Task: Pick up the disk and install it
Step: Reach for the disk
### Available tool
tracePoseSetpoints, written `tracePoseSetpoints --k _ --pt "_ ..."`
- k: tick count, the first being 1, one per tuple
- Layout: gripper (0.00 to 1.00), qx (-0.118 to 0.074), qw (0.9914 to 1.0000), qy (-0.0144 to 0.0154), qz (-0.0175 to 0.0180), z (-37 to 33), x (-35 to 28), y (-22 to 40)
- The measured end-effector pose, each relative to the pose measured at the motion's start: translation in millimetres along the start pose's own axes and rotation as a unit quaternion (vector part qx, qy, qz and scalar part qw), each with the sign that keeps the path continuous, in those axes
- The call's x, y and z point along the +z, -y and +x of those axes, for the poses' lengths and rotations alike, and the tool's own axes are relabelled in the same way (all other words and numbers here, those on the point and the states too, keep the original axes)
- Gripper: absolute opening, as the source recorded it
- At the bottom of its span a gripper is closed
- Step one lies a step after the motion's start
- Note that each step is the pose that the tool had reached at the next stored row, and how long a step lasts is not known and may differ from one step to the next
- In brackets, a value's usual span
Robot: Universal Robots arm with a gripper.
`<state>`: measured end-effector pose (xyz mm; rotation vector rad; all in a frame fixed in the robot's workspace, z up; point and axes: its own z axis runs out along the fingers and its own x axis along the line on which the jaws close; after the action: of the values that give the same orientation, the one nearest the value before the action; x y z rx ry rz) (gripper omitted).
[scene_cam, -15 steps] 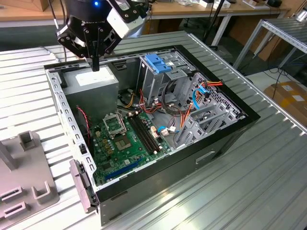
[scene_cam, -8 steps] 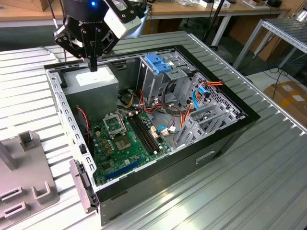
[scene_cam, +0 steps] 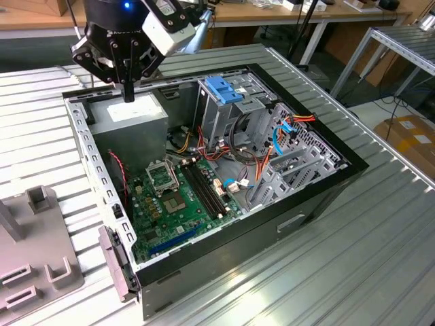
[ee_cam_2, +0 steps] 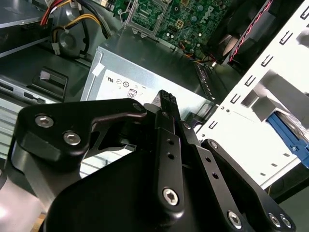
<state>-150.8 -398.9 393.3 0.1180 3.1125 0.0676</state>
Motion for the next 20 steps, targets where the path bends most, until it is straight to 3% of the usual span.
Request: tracePoseSetpoints --k 20 --pt "0.11 0.000 1.00000 0.0000 0.0000 4.7 -0.2 0.4"
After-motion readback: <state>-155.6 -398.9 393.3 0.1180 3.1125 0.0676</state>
